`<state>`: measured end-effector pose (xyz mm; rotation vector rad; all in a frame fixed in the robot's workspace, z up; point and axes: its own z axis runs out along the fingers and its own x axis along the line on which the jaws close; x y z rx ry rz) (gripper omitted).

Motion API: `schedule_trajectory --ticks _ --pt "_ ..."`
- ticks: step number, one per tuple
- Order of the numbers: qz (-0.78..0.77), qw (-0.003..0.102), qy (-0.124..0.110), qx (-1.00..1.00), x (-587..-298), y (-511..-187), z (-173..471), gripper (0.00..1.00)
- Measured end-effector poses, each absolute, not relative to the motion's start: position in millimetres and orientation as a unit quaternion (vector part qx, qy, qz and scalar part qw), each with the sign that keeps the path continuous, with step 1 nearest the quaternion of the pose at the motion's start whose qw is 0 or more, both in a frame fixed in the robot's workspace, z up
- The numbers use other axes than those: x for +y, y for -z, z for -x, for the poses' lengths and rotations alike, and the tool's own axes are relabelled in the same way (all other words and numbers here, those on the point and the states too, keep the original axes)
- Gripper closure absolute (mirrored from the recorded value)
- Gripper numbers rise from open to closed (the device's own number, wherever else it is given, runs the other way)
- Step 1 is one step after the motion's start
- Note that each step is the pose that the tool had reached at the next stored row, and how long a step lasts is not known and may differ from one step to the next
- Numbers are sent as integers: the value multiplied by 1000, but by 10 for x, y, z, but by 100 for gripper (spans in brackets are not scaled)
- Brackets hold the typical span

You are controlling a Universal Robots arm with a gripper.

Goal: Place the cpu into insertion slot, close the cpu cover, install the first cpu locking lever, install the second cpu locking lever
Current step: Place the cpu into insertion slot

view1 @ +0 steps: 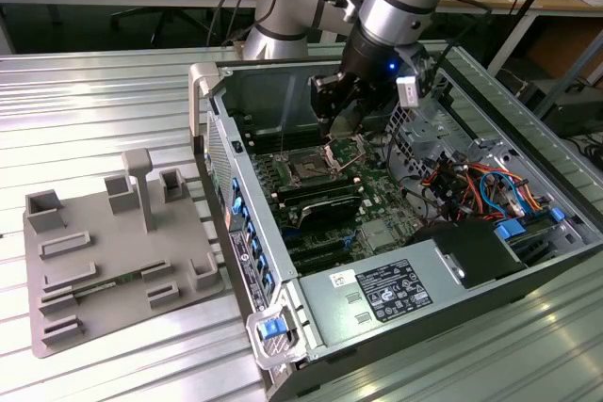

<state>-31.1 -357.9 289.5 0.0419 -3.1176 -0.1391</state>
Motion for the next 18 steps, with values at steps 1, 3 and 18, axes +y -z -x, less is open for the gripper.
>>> schedule_trajectory --ticks 1,3,18 --pt "-13 10 45 -999 -3579 -2893 311 45" --pt "-13 10 45 -999 -3579 -2877 311 45" --pt "-13 10 45 -999 -3579 -2848 311 45"
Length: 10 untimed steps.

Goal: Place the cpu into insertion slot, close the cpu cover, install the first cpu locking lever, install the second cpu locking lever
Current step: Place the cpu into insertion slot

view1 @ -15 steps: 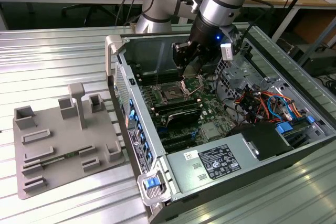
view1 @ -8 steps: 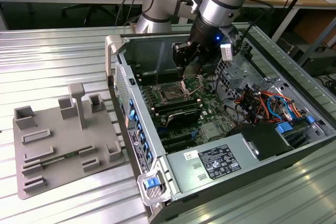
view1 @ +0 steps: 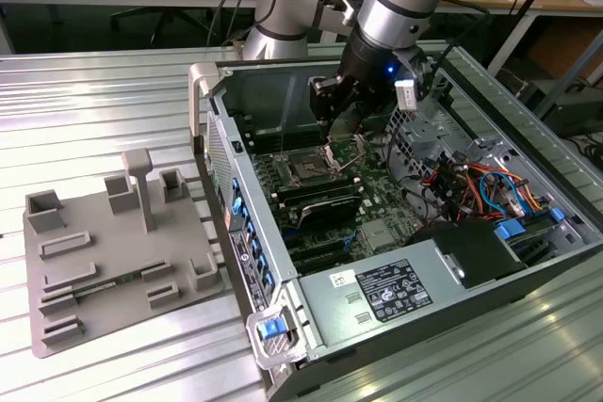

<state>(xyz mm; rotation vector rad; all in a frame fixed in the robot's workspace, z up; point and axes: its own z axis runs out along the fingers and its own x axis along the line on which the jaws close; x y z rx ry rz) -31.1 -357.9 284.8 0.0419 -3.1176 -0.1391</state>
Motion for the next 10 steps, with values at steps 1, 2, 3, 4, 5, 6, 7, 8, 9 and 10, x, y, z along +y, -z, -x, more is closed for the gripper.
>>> schedule_trajectory --ticks 1,2,3,4,5,6,7,8,9,10 --pt "-13 10 45 -999 -3579 -2847 311 45" --pt "-13 10 45 -999 -3579 -2845 311 45" --pt "-13 10 45 -999 -3579 -2844 311 45" --pt "-13 10 45 -999 -3579 -2842 311 45" --pt "-13 10 45 -999 -3579 -2841 311 45" --pt "-13 10 45 -999 -3579 -2839 311 45" --pt "-13 10 45 -999 -3579 -2837 311 45" --pt "-13 10 45 -999 -3579 -2836 311 45" --pt "-13 10 45 -999 -3579 -2834 311 45" --pt "-13 10 45 -999 -3579 -2832 311 45"
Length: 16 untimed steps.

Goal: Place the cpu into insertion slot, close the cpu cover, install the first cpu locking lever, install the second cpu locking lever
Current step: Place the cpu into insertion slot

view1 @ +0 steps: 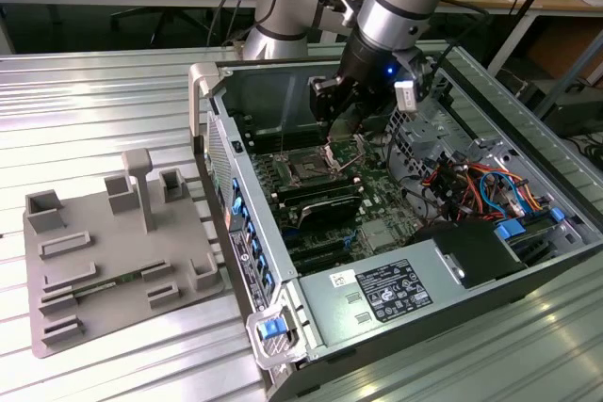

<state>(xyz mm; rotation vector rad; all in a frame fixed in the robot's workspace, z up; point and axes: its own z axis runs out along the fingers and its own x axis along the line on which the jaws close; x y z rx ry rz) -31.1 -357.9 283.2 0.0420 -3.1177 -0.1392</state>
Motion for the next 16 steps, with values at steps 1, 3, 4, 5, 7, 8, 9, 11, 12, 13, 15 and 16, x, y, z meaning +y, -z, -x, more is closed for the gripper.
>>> schedule_trajectory --ticks 1,3,4,5,7,8,9,11,12,13,15,16 --pt "-13 10 45 -999 -3579 -2830 311 45" --pt "-13 10 45 -999 -3579 -2826 311 45" --pt "-13 10 45 -999 -3579 -2824 311 45" --pt "-13 10 45 -999 -3579 -2823 311 45" --pt "-13 10 45 -999 -3579 -2819 311 45" --pt "-13 10 45 -999 -3579 -2817 311 45" --pt "-13 10 45 -999 -3579 -2816 311 45" --pt "-13 10 45 -999 -3579 -2812 311 45" --pt "-13 10 45 -999 -3579 -2810 311 45" --pt "-13 10 45 -999 -3579 -2808 311 45" --pt "-13 10 45 -999 -3579 -2805 311 45" --pt "-13 10 45 -999 -3579 -2803 311 45"
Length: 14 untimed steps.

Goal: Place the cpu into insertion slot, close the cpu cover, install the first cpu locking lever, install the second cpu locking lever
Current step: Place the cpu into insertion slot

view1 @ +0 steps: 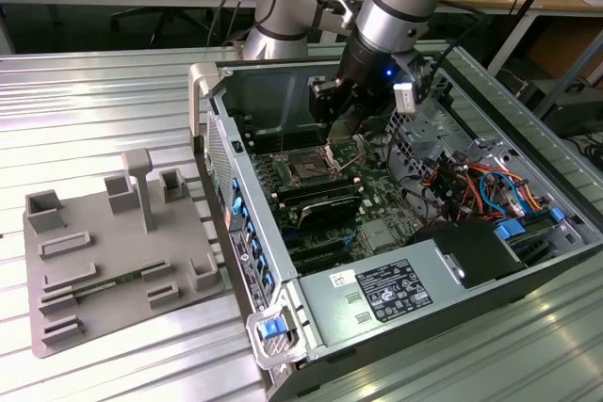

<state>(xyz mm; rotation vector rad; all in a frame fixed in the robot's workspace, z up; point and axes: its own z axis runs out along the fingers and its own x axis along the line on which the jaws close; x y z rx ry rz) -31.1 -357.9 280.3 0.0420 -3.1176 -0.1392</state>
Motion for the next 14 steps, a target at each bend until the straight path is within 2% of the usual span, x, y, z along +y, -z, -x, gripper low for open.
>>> schedule_trajectory --ticks 14 --pt "-13 10 45 -999 -3579 -2774 311 45"
